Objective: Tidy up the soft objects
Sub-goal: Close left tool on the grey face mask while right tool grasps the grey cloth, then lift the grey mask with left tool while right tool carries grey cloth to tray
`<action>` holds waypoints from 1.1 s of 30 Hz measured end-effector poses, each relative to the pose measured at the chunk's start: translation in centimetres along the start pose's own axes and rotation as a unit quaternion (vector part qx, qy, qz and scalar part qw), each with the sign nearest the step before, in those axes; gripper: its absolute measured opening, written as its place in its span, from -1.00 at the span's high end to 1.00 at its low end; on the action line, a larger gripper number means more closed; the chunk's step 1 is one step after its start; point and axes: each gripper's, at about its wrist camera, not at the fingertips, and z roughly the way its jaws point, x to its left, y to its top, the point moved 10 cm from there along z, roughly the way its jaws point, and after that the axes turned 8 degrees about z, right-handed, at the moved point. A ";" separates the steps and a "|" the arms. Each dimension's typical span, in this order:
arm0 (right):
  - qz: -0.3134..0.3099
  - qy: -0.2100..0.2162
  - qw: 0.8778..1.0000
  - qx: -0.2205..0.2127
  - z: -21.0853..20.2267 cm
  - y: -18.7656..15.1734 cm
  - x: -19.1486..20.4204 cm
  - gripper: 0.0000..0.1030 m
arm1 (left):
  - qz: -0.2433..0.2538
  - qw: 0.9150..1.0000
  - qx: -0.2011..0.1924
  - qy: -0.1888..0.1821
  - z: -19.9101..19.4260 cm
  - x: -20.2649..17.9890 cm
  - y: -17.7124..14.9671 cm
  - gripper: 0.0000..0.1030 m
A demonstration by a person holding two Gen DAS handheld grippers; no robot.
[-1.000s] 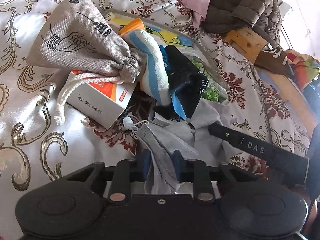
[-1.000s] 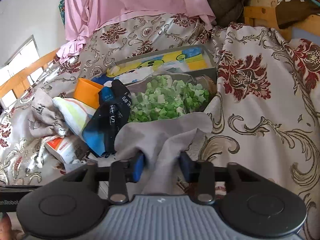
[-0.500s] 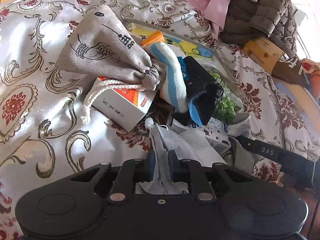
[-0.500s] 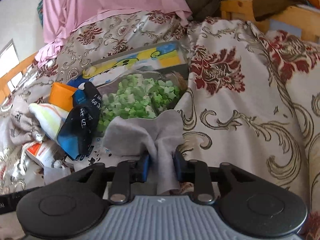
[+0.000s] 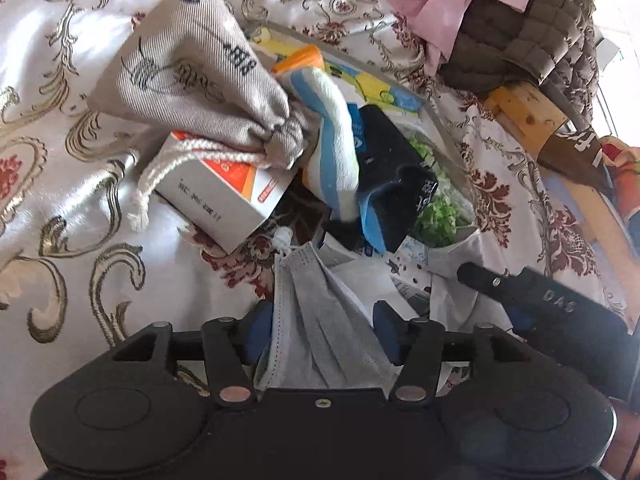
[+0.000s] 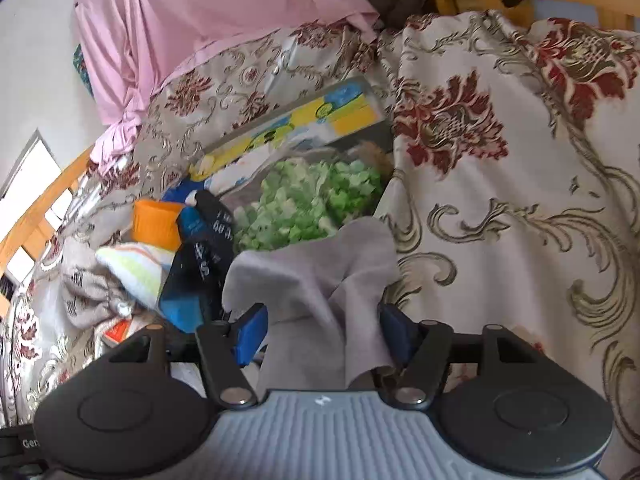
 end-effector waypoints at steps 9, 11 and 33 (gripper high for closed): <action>-0.008 -0.002 1.000 0.018 0.6 -0.9 0.4 0.00 | -0.021 0.999 0.020 -0.013 1.0 0.4 -0.5 -0.18; -0.010 -0.001 1.000 0.017 0.5 -0.9 0.5 0.15 | -0.015 1.000 0.024 -0.010 1.1 0.4 -0.6 -0.02; -0.039 -0.004 0.999 -0.009 -1.1 -0.7 1.2 0.88 | 0.000 0.999 -0.029 -0.025 -3.5 -0.1 -0.2 0.66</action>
